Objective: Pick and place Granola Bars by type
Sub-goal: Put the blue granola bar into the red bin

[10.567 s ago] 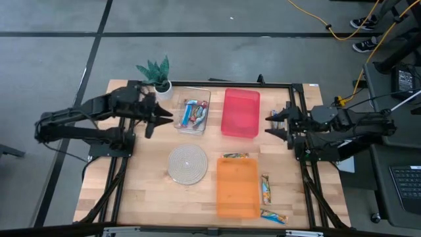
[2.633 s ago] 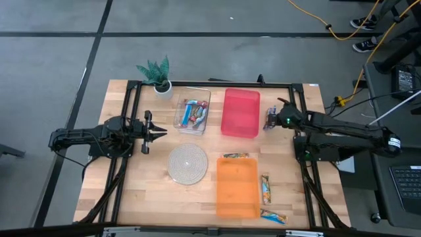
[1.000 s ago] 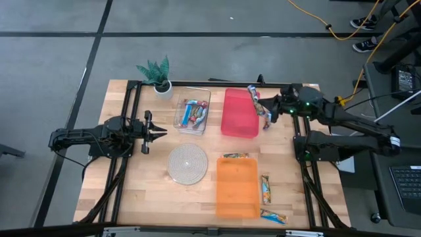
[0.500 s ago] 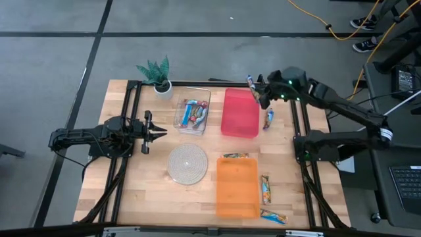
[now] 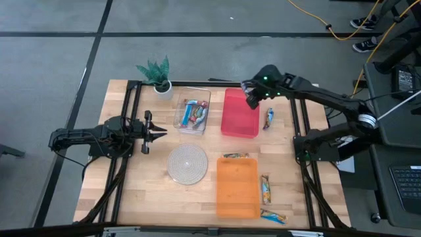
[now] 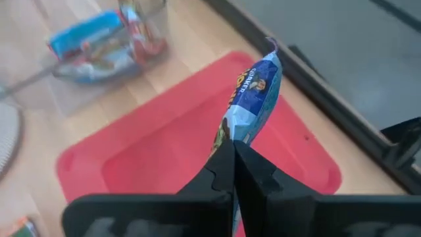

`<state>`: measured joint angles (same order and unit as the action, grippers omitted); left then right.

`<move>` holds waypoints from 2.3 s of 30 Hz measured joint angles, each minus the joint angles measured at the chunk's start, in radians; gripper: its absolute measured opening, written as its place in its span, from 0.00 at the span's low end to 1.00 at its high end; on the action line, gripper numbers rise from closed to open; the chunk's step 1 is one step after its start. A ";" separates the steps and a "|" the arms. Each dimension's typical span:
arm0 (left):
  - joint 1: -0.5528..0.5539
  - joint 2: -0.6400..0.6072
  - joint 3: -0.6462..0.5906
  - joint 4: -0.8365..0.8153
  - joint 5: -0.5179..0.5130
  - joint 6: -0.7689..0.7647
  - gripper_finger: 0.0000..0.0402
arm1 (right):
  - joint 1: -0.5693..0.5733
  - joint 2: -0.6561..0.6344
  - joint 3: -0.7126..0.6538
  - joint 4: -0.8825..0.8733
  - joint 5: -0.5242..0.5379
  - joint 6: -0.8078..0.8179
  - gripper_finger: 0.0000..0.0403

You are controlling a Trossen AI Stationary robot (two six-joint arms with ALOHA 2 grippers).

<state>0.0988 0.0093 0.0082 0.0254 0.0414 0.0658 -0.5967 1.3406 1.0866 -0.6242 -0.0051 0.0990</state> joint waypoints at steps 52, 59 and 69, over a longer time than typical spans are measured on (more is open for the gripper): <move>0.000 0.000 0.000 0.000 0.000 0.000 0.14 | 0.071 0.291 0.000 -0.039 -0.018 0.080 0.21; 0.000 0.000 0.000 0.000 -0.002 0.000 0.14 | 0.072 0.184 0.000 -0.107 -0.011 0.086 0.22; 0.000 0.000 0.000 0.000 -0.004 0.000 0.14 | 0.072 -0.104 0.000 -0.262 0.142 0.168 0.22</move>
<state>0.0990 0.0093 0.0082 0.0254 0.0376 0.0658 -0.5247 1.2369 1.0863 -0.8866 0.1365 0.2668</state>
